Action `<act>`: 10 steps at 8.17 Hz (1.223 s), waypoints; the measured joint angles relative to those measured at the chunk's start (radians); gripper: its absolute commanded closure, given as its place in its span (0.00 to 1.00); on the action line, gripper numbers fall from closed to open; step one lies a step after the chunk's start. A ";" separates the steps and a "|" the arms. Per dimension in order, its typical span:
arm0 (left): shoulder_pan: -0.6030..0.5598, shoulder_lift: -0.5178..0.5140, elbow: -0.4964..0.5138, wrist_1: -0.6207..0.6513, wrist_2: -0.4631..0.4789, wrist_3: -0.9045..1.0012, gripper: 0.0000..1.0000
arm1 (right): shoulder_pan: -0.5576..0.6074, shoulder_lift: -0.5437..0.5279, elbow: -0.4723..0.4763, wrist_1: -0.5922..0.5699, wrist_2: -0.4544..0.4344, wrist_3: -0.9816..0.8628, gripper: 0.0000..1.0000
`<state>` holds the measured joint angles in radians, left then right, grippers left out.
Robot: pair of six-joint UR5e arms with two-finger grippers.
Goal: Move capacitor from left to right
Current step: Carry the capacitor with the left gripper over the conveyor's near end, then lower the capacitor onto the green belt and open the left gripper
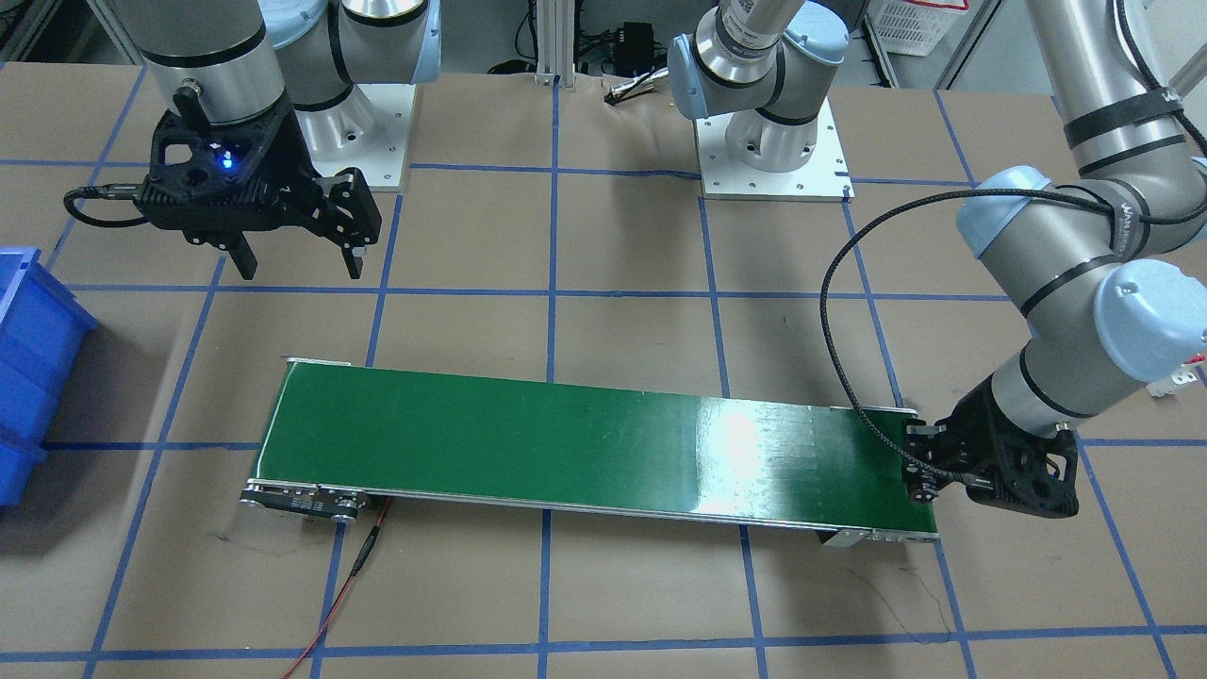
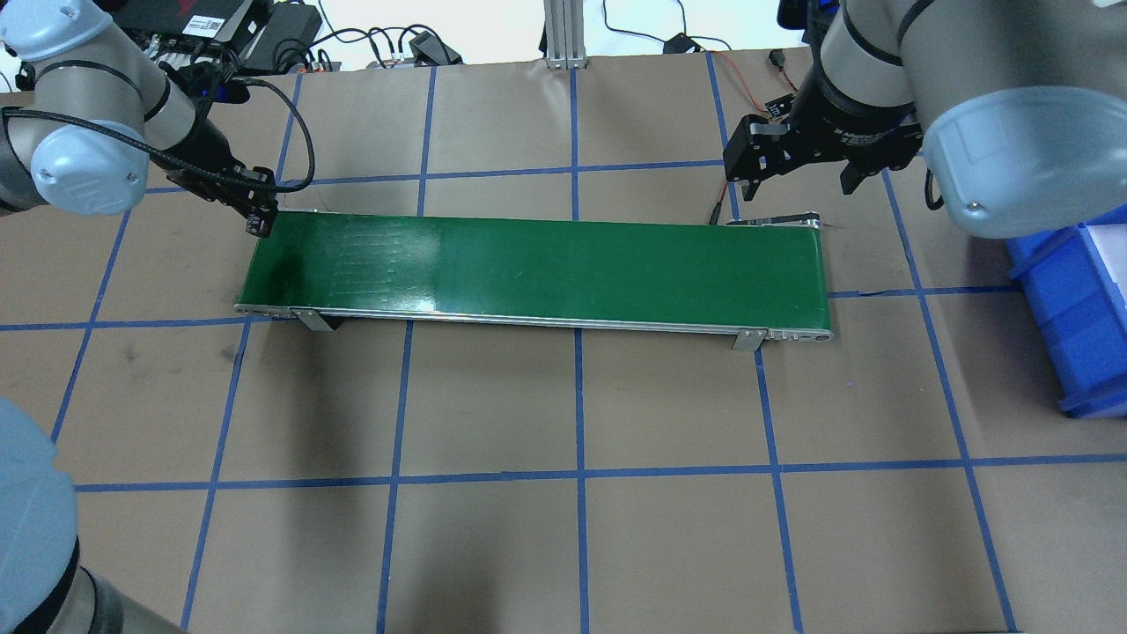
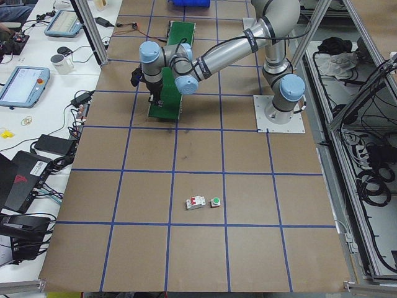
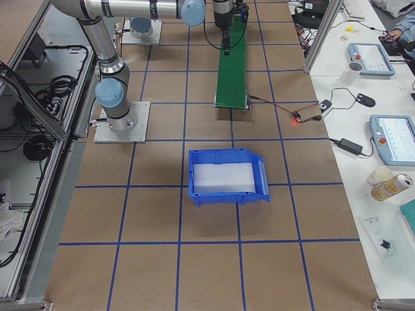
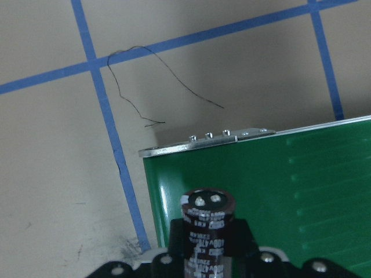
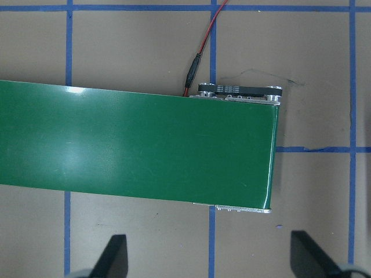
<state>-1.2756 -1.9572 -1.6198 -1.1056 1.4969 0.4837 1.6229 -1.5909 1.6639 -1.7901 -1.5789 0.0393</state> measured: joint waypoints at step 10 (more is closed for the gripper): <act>-0.072 0.094 -0.010 -0.089 0.049 -0.275 0.00 | 0.000 0.013 0.000 -0.017 0.002 -0.093 0.00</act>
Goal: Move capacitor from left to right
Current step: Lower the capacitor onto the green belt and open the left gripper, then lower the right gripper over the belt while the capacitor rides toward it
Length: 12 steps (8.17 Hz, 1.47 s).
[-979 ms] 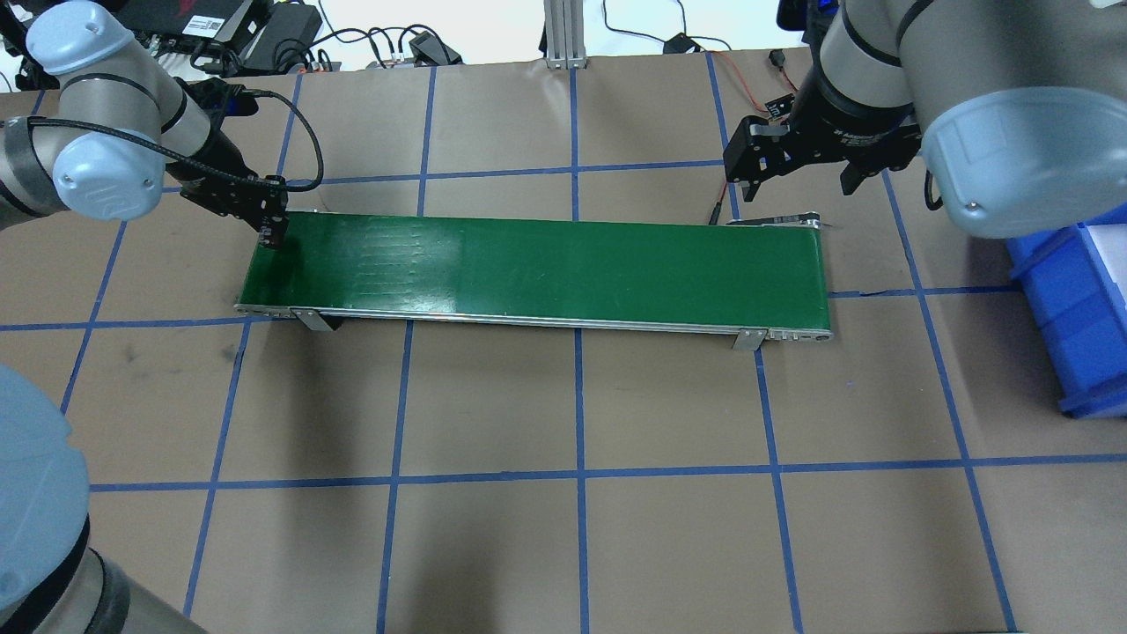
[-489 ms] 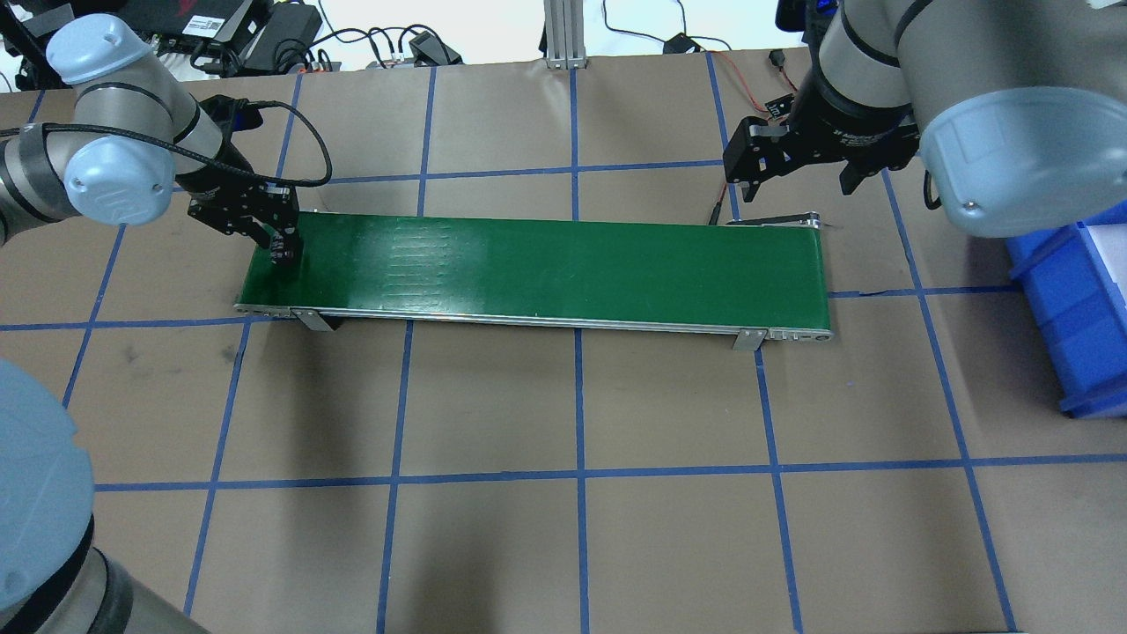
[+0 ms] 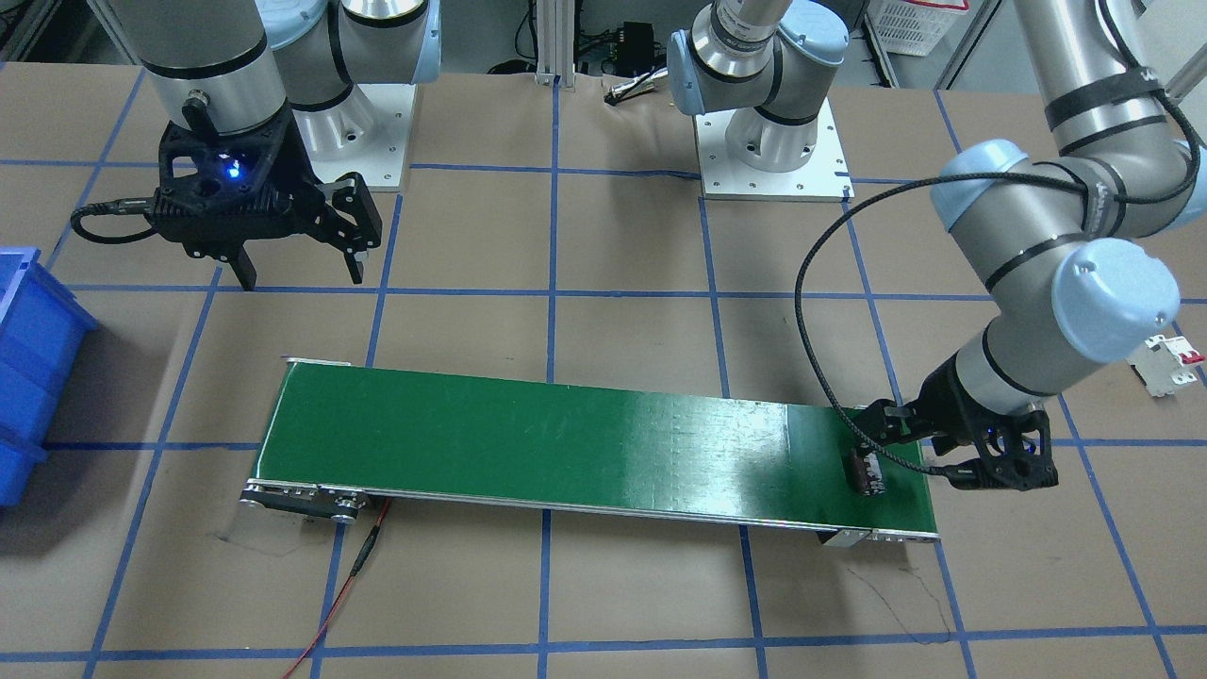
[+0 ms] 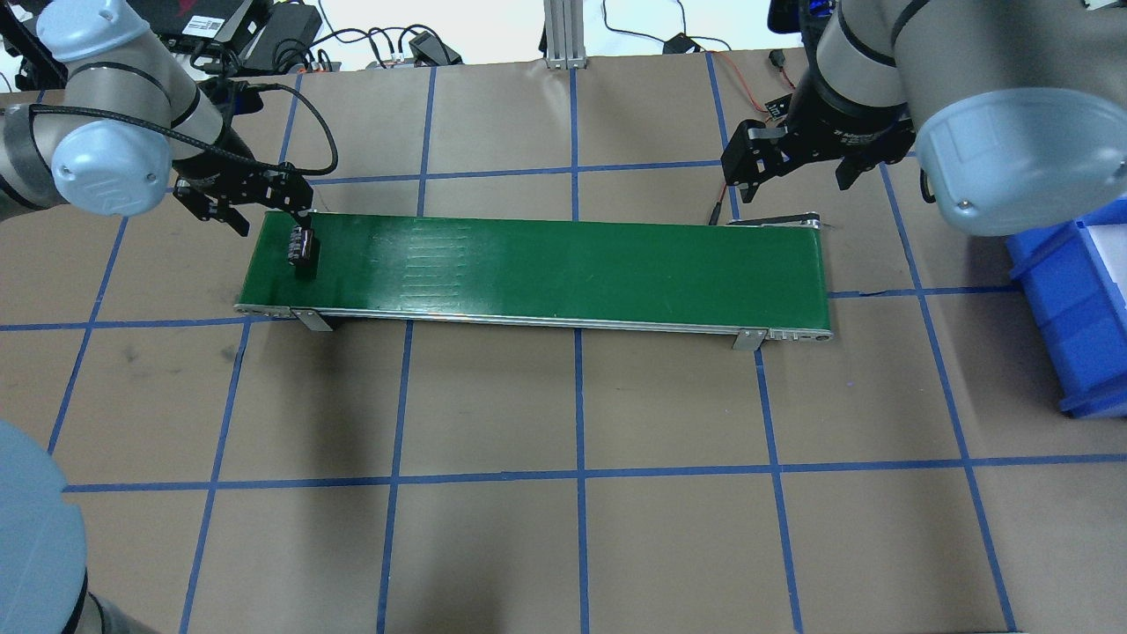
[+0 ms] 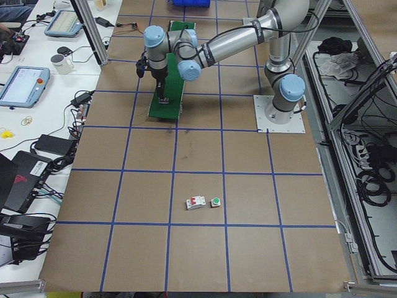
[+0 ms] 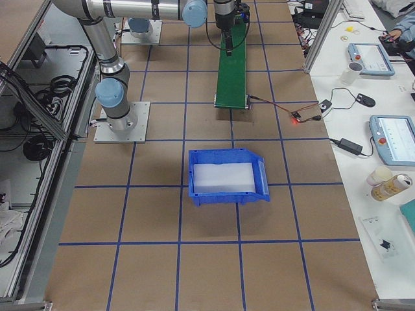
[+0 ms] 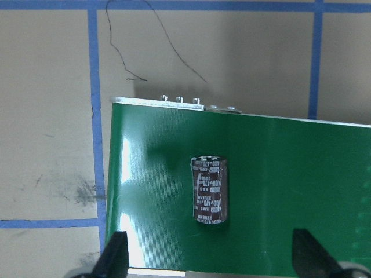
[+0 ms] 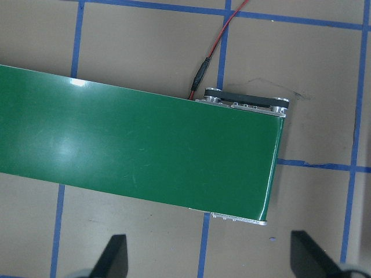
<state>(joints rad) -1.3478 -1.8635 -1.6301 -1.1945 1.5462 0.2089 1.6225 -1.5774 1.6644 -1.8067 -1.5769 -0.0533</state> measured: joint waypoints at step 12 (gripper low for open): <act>-0.111 0.237 -0.006 -0.173 0.080 -0.122 0.00 | -0.008 0.307 0.001 -0.237 0.000 -0.009 0.00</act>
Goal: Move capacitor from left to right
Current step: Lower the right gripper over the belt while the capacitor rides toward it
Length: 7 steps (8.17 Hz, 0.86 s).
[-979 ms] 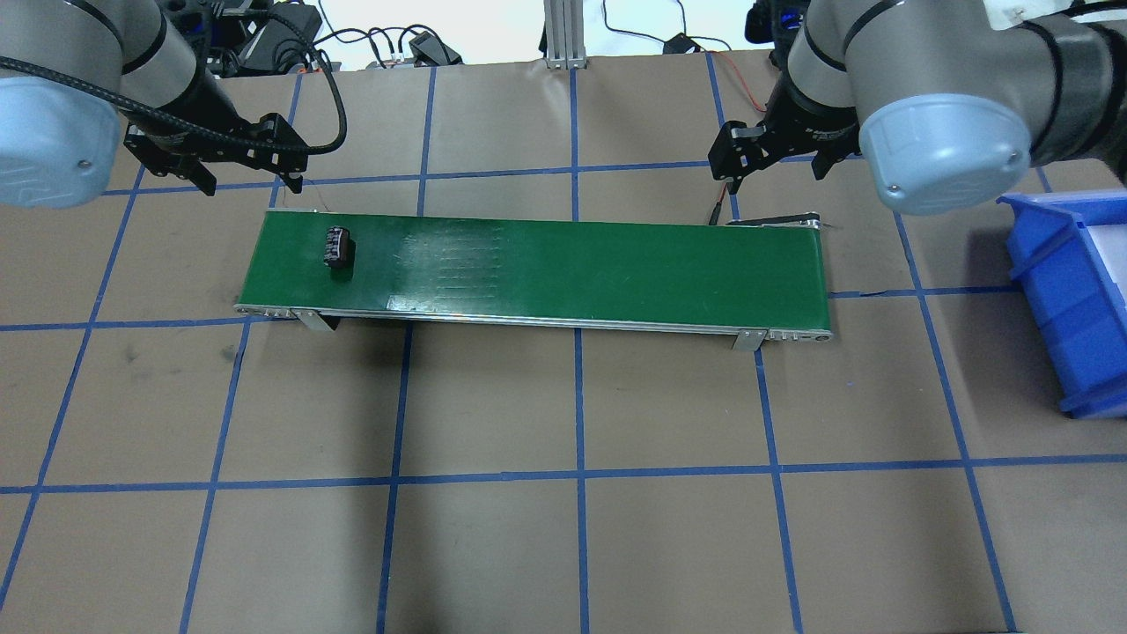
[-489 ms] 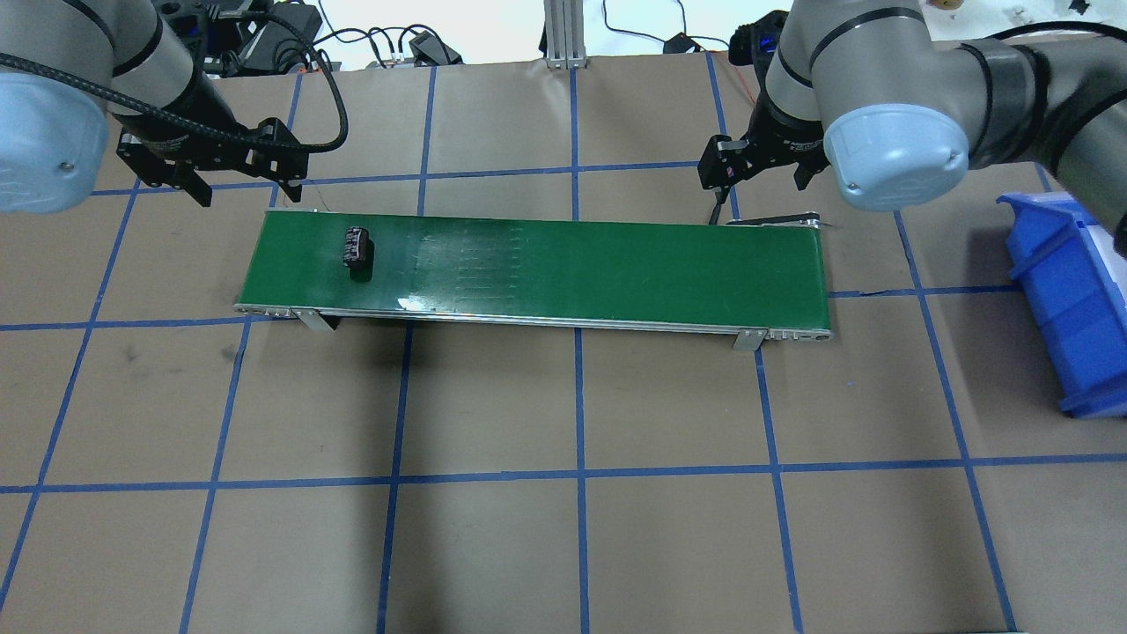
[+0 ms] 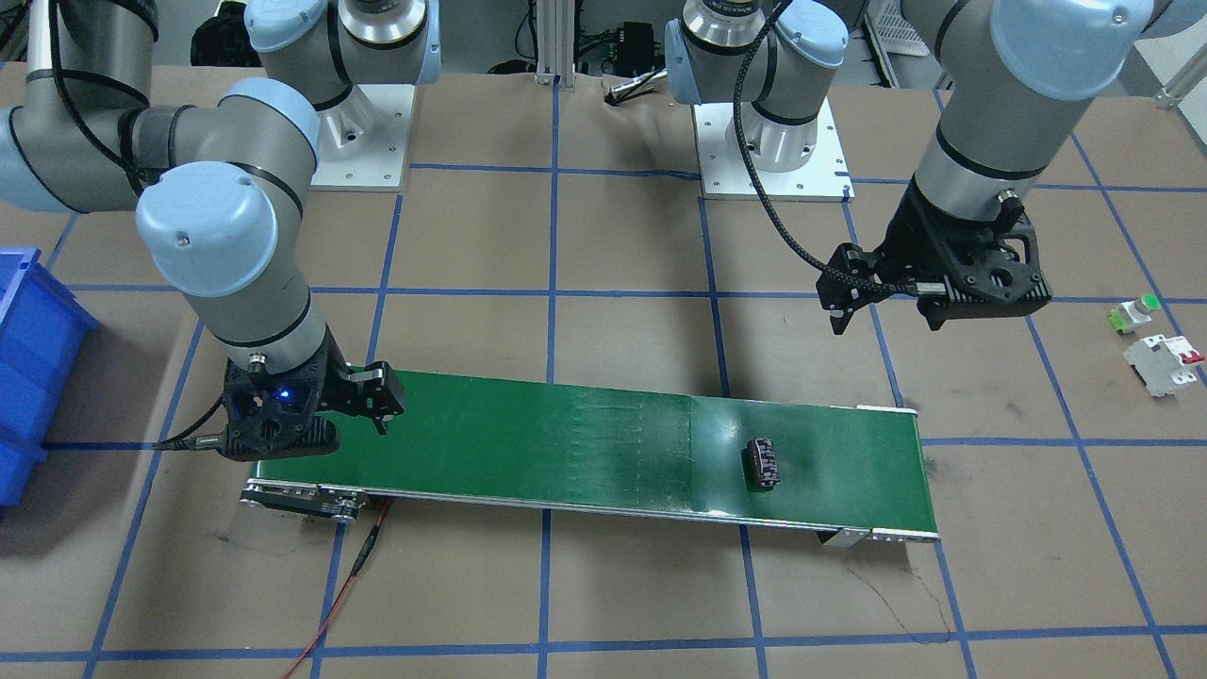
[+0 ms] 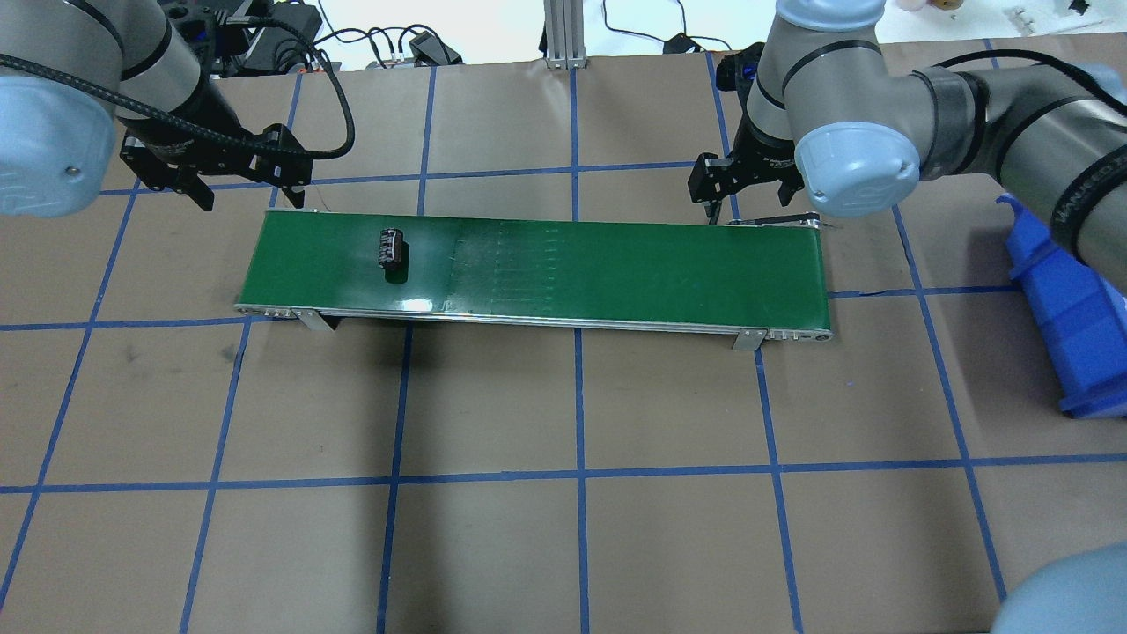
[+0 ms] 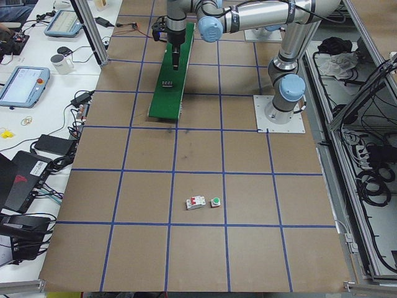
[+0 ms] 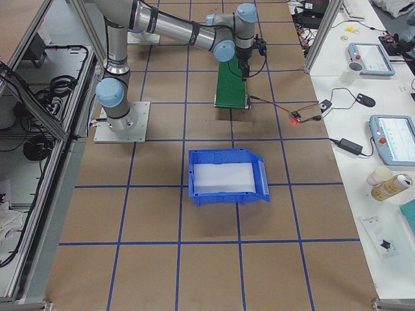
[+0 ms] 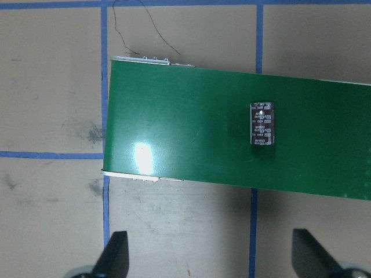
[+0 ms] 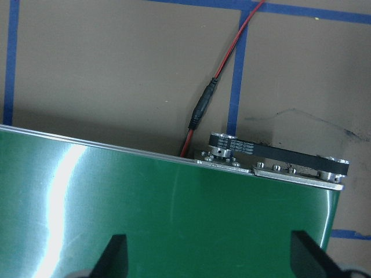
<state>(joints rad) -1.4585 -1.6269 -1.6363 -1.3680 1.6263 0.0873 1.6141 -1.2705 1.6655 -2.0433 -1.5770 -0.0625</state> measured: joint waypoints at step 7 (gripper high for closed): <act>-0.001 0.010 -0.004 -0.035 0.001 -0.002 0.00 | -0.037 0.047 0.012 -0.104 0.136 0.034 0.00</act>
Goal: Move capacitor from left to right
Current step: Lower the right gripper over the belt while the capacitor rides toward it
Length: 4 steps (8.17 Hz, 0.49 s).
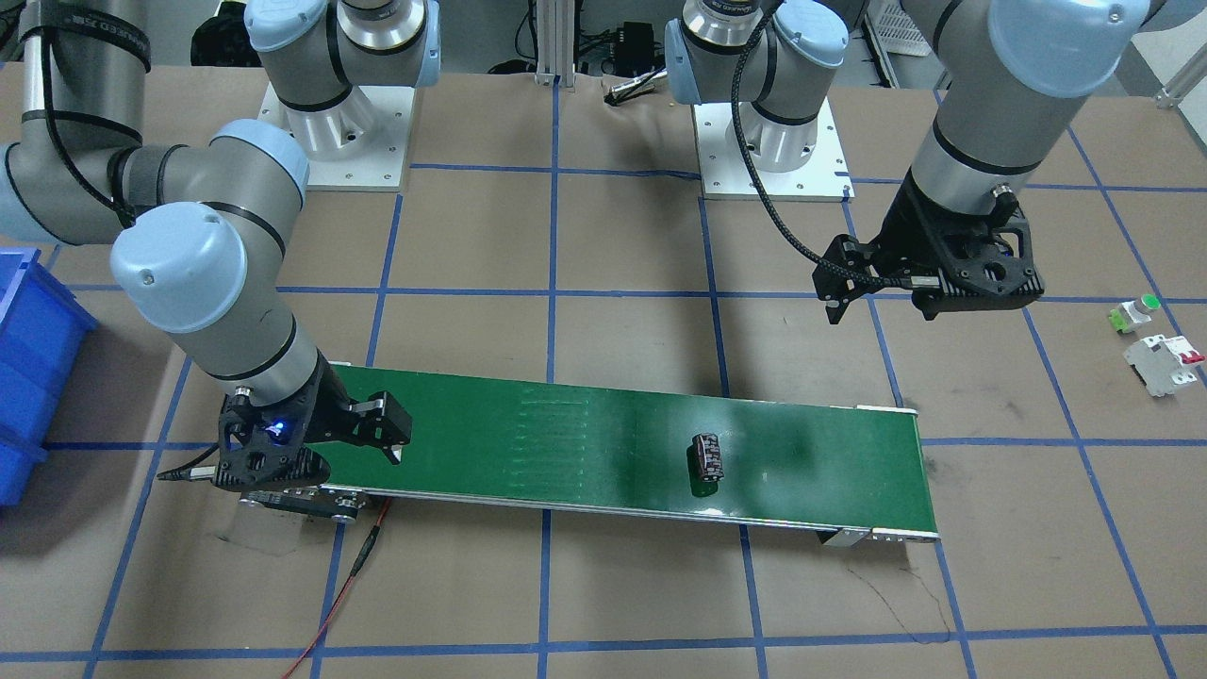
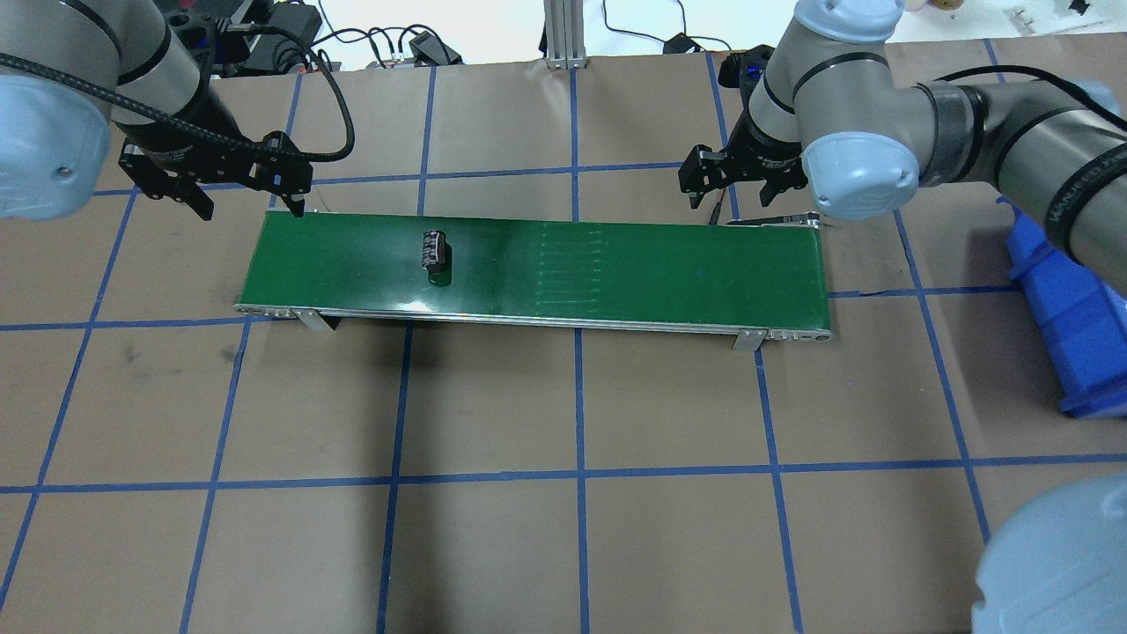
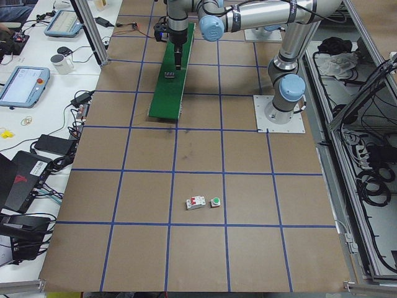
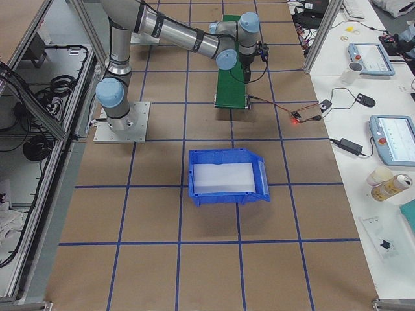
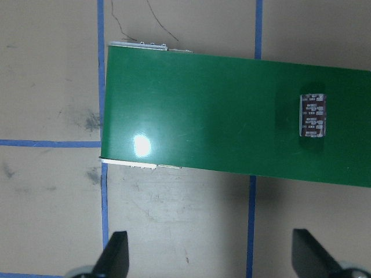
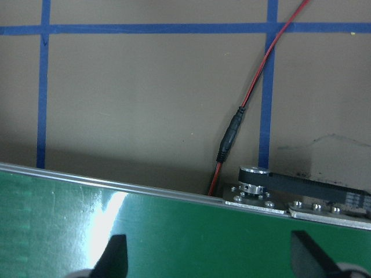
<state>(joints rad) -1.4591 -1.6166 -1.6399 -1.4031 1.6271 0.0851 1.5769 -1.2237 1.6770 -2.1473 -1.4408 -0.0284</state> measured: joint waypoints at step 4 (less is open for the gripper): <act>0.001 -0.008 -0.001 -0.005 0.002 0.000 0.00 | -0.007 0.009 0.063 -0.076 0.048 -0.001 0.00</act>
<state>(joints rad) -1.4580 -1.6242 -1.6413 -1.4079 1.6288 0.0853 1.5696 -1.2144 1.7402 -2.2231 -1.3933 -0.0292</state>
